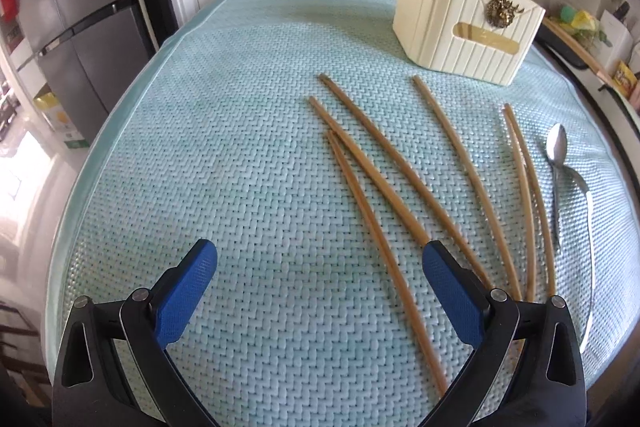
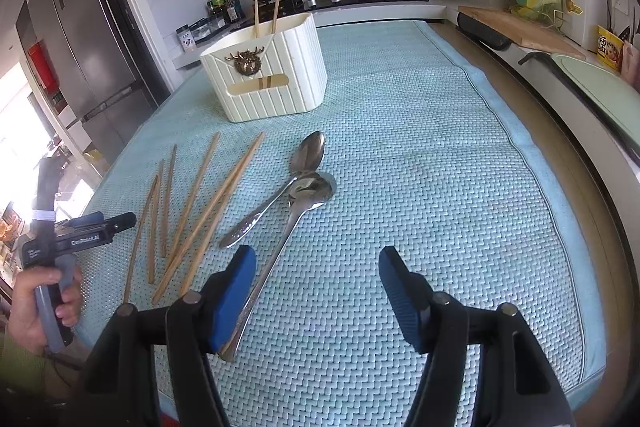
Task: Organize utensils
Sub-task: 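Grasp a metal spoon with the right tool while the left tool grasps a chopstick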
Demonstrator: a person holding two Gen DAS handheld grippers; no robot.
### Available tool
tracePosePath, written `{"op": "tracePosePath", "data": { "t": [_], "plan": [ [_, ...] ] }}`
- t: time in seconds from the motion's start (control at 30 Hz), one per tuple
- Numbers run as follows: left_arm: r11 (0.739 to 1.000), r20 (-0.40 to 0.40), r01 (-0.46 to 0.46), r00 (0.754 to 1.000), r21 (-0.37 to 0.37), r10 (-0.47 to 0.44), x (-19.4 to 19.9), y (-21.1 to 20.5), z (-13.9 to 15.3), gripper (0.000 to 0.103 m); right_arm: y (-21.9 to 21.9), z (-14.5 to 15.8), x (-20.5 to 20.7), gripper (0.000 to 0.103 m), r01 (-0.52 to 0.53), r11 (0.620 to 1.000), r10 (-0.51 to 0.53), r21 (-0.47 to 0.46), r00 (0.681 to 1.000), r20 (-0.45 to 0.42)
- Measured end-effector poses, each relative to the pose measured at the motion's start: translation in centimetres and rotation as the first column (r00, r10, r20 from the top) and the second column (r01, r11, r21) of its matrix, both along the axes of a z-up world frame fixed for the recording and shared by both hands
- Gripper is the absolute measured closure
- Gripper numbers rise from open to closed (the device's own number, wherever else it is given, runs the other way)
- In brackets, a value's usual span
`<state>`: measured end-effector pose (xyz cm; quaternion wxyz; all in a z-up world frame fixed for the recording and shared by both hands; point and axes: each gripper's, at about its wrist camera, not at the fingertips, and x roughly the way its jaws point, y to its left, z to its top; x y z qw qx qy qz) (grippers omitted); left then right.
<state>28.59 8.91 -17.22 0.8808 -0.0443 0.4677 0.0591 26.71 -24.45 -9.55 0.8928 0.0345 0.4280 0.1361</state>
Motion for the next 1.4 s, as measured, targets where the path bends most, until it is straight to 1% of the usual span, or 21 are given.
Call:
{"op": "tracePosePath", "data": {
  "t": [0.2, 0.3, 0.47, 0.57, 0.67, 0.77, 0.83, 0.9, 1.03, 1.07, 1.17, 1.2, 1.23, 1.3, 1.33, 1.4],
  "plan": [
    [1.0, -0.043, -0.009, 0.999, 0.023, 0.01, 1.6, 0.7, -1.2, 0.001, -0.2, -0.8, 0.4, 0.038, -0.003, 1.0, 0.004, 0.024, 0.999, -0.044],
    [1.0, -0.055, -0.014, 0.998, 0.008, 0.015, 2.3, 1.1, -1.6, 0.001, -0.1, -1.2, 0.8, 0.038, -0.003, 0.999, 0.006, 0.044, 0.998, -0.065],
    [1.0, -0.066, -0.017, 0.998, 0.009, 0.017, 3.3, 1.8, -1.5, 0.001, 0.1, -2.1, 1.9, 0.038, -0.006, 0.997, 0.014, 0.071, 0.993, -0.116],
    [1.0, -0.072, -0.005, 0.997, 0.007, 0.006, 3.7, 2.1, -1.5, 0.001, 0.1, -3.2, 3.2, 0.038, 0.003, 0.991, 0.02, 0.13, 0.984, -0.175],
    [1.0, -0.078, 0.003, 0.997, 0.0, -0.003, 4.7, 2.6, -1.5, 0.001, -0.1, -4.5, 4.8, 0.038, 0.026, 0.974, 0.03, 0.224, 0.97, -0.24],
    [1.0, -0.084, 0.006, 0.996, -0.013, -0.007, 5.9, 3.2, -1.4, 0.003, -0.1, -5.7, 6.7, 0.038, 0.057, 0.956, 0.033, 0.289, 0.954, -0.299],
    [1.0, -0.087, 0.011, 0.996, -0.026, -0.013, 6.5, 3.6, -1.2, 0.006, -0.2, -6.2, 7.8, 0.039, 0.074, 0.943, 0.036, 0.325, 0.947, -0.32],
    [0.999, -0.091, 0.021, 0.996, -0.027, -0.024, 7.1, 3.7, -1.1, 0.012, -0.3, -6.4, 9.0, 0.039, 0.09, 0.93, 0.038, 0.356, 0.94, -0.339],
    [0.999, -0.1, 0.039, 0.994, -0.036, -0.043, 8.3, 4.0, -0.9, 0.021, -0.8, -7.1, 11.1, 0.042, 0.137, 0.889, 0.046, 0.437, 0.923, -0.382],
    [0.998, -0.101, 0.043, 0.994, -0.04, -0.047, 8.4, 4.0, -0.8, 0.025, -0.9, -7.2, 11.4, 0.043, 0.15, 0.879, 0.041, 0.453, 0.921, -0.386],
    [0.998, -0.103, 0.052, 0.993, -0.038, -0.056, 8.8, 4.0, -0.8, 0.032, -1.1, -7.6, 12.3, 0.051, 0.182, 0.857, 0.035, 0.483, 0.913, -0.406],
    [0.998, -0.103, 0.059, 0.993, -0.038, -0.062, 8.9, 3.8, -0.8, 0.037, -0.9, -7.8, 12.6, 0.061, 0.189, 0.854, 0.034, 0.484, 0.91, -0.413],
    [0.997, -0.104, 0.064, 0.992, -0.035, -0.067, 9.0, 3.8, -0.8, 0.039, -0.8, -8.1, 12.9, 0.072, 0.194, 0.851, 0.037, 0.489, 0.905, -0.424],
    [0.996, -0.104, 0.078, 0.991, -0.037, -0.081, 9.1, 3.4, -0.7, 0.052, -0.7, -8.9, 13.4, 0.088, 0.204, 0.839, 0.052, 0.504, 0.893, -0.448],
    [0.996, -0.104, 0.083, 0.991, -0.037, -0.086, 9.1, 3.3, -0.7, 0.054, -0.4, -9.3, 13.7, 0.091, 0.2, 0.827, 0.069, 0.525, 0.891, -0.449],
    [0.995, -0.105, 0.085, 0.99, -0.044, -0.089, 9.3, 3.5, -0.6, 0.071, 0.3, -9.5, 14.0, 0.095, 0.186, 0.817, 0.089, 0.546, 0.895, -0.438]
  ]
}}
